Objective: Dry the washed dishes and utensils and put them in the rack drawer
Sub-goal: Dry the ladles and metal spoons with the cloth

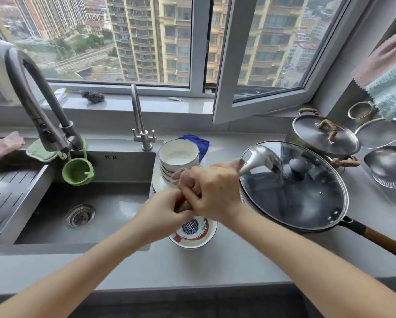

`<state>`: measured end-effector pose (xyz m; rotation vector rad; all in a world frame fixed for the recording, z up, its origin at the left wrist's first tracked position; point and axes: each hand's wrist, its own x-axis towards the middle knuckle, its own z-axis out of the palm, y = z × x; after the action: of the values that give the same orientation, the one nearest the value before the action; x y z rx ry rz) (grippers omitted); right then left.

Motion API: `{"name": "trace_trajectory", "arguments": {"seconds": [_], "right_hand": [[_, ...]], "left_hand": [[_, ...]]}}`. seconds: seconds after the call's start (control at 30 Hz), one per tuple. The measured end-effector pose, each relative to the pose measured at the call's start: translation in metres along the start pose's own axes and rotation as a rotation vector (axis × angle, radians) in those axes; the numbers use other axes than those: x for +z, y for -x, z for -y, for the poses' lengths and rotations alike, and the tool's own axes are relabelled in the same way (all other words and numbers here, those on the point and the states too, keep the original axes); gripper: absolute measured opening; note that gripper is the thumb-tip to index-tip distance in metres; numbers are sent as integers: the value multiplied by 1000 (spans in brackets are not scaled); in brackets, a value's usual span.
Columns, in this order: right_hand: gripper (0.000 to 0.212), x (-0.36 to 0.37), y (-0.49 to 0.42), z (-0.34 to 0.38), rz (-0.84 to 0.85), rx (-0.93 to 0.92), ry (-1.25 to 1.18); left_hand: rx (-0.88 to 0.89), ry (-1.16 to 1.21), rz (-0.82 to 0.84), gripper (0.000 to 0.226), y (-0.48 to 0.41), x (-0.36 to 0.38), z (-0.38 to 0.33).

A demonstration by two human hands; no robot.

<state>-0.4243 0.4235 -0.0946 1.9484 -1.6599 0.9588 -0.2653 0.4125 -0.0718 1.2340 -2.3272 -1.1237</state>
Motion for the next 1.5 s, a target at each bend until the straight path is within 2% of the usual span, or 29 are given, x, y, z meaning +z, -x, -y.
{"name": "trace_trajectory", "arguments": {"seconds": [0.07, 0.13, 0.27, 0.3, 0.4, 0.43, 0.47, 0.57, 0.6, 0.67, 0.77, 0.87, 0.9, 0.97, 1.03, 1.13, 1.2, 1.23, 1.3, 1.37, 1.4, 1.43, 1.5], "right_hand": [[24, 3, 2, 1, 47, -51, -53], [19, -1, -4, -25, 70, -57, -78], [29, -21, -18, -73, -23, -47, -56], [30, -27, -23, -73, -89, 49, -147], [44, -48, -41, -74, -374, 554, -376], [46, -50, -41, -77, -401, 621, -373], [43, -51, -39, -79, -365, 599, -346], [33, -42, -28, -76, -108, 280, -237], [33, -37, -28, -78, -68, 230, -234], [34, -32, -33, -85, -114, 243, -238], [37, -31, -43, -92, -249, 354, -252], [33, -33, -58, -112, -354, 774, -378], [33, -35, -60, -122, -383, 901, -393], [30, -43, -59, -131, -449, 1051, -429], [20, -49, -59, -121, -504, 1047, -482], [18, -39, -64, -95, -396, 931, -719], [30, -25, -63, -84, -318, 919, -830], [35, -19, -59, -82, -310, 923, -771], [47, -14, -48, -88, -244, 796, -434], [62, -25, -34, -107, 61, 579, -31], [65, -35, -29, -119, 219, 509, 113], [66, -53, -26, -129, 282, 488, 212], [58, -86, -21, -144, 201, 548, 288]], "left_hand": [[-25, 137, 12, 27, 1, 6, 1], [-73, 154, 31, 26, 6, 7, 9], [-61, 187, 115, 11, 11, 5, 14], [-54, 188, 136, 9, 10, 7, 12], [-88, 244, 129, 13, 7, 7, 8], [-131, 329, 125, 16, 6, 6, 9], [-171, 439, 127, 19, 5, 6, 9], [-211, 736, 188, 27, 6, 8, 3], [-208, 799, 215, 32, 7, 10, 2], [-202, 853, 273, 43, 8, 14, 2], [-234, 982, 387, 39, 10, 16, 0], [-338, 1321, 558, 30, 9, 14, 5], [-333, 1458, 666, 27, 6, 12, 8], [-209, 1652, 938, 32, 0, 5, 10], [-145, 1668, 971, 37, -6, -2, 9], [-160, 1665, 1047, 36, -15, -5, 2], [-209, 1674, 1045, 35, -22, -5, -1], [-235, 1678, 1036, 35, -24, -5, -4], [-307, 1681, 1017, 30, -26, -8, -11], [-447, 1615, 922, 25, -24, -13, -20], [-508, 1500, 804, 26, -23, -14, -23], [-517, 1317, 652, 26, -23, -14, -26], [-402, 907, 389, 24, -27, -14, -30]]}}
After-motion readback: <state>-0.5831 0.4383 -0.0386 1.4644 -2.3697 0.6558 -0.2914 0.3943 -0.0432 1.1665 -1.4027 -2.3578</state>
